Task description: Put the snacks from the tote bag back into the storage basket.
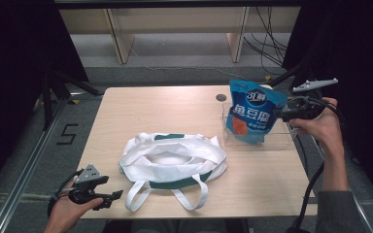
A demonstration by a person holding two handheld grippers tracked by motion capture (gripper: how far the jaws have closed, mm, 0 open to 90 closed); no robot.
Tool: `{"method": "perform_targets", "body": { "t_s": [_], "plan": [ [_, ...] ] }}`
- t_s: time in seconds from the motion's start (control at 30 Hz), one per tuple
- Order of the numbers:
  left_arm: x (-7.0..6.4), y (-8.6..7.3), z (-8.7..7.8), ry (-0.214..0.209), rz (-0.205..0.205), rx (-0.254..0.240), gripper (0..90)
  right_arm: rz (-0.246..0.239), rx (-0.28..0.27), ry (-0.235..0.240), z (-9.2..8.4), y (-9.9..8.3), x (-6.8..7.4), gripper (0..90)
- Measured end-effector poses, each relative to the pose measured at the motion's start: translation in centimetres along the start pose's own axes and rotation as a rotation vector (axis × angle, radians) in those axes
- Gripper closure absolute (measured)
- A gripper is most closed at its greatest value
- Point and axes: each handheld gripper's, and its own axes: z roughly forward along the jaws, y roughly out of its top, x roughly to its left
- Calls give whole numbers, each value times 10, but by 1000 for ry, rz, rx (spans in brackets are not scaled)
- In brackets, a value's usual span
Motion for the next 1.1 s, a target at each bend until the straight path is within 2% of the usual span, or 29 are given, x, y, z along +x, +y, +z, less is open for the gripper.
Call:
{"method": "perform_targets", "body": {
  "t_s": [0.07, 0.1, 0.17, 0.27, 0.3, 0.33, 0.37, 0.4, 0.43, 0.47, 0.5, 0.57, 0.6, 0.63, 0.67, 0.7, 0.73, 0.77, 0.8, 0.83, 0.87, 0.9, 0.93, 0.97, 1.07, 1.1],
  "plan": [
    [0, 0, 0, -1, 0, -1, 232, 0, 3, -7, 4, -9, 0, 393],
    [0, 0, 0, -1, -1, -1, 232, 32, 13, -2, 6, -13, 1, 395],
    [0, 0, 0, -1, -2, -2, 232, 52, 18, 6, 12, -22, -1, 413],
    [-1, 0, 1, -3, -9, -4, 232, 57, 46, 15, 19, -31, -4, 436],
    [-1, 0, 0, -5, 5, -1, 232, 60, 41, 3, 20, -32, -5, 452],
    [0, 0, 1, -4, 14, -4, 232, 39, 34, -9, 21, -34, -7, 470],
    [-1, 0, 0, -1, 13, 0, 231, 66, 43, -7, 21, -35, -6, 479],
    [-2, 0, 1, 9, -6, -16, 231, 63, 45, 1, 21, -35, -7, 511],
    [-3, 0, 2, 7, -6, -29, 231, 31, 35, -1, 22, -37, -9, 553],
    [-1, 0, 0, 0, 11, -12, 232, 52, 28, 2, 23, -37, -7, 582],
    [-2, 0, 1, 0, -7, -19, 231, 61, 46, 16, 22, -37, -6, 621],
    [-3, 0, 0, -5, -3, -13, 231, 41, 38, 28, 24, -39, -7, 715],
    [-2, 0, 0, -6, 12, -7, 231, 59, 34, 33, 26, -39, -6, 757],
    [-4, 0, 1, -8, -20, -15, 232, 68, 46, 44, 26, -38, -5, 807],
    [-4, 0, 1, -9, -16, -13, 232, 66, 35, 51, 28, -39, -5, 839],
    [-3, 0, 1, -7, -4, -9, 231, 54, 38, 51, 29, -38, -5, 869],
    [-4, 0, 1, -9, -15, -10, 232, 29, 24, 41, 32, -39, -6, 891],
    [-4, 0, 1, -4, -22, -19, 231, 48, 28, 41, 32, -37, -5, 900],
    [-2, 1, 0, -6, 8, -5, 231, 52, 28, 36, 33, -36, -5, 900],
    [-2, 1, 0, -6, 6, -4, 232, 27, -3, 22, 37, -37, -7, 900],
    [-4, 0, 1, -8, -16, -10, 231, 48, -3, 24, 37, -36, -6, 900],
    [-4, 0, 1, -7, -15, -12, 232, 40, 5, 25, 38, -35, -8, 900],
    [-3, 1, 0, -7, 8, -3, 231, 12, -11, 11, 40, -35, -10, 900],
    [-3, 1, 0, -7, 10, -1, 231, 41, 10, 15, 39, -34, -9, 900],
    [-4, 0, 2, 0, -11, -12, 231, 40, 6, 8, 40, -34, -10, 900],
    [-3, 0, 0, -7, 5, 6, 232, 46, -10, 4, 42, -35, -10, 900]
  ]
}}
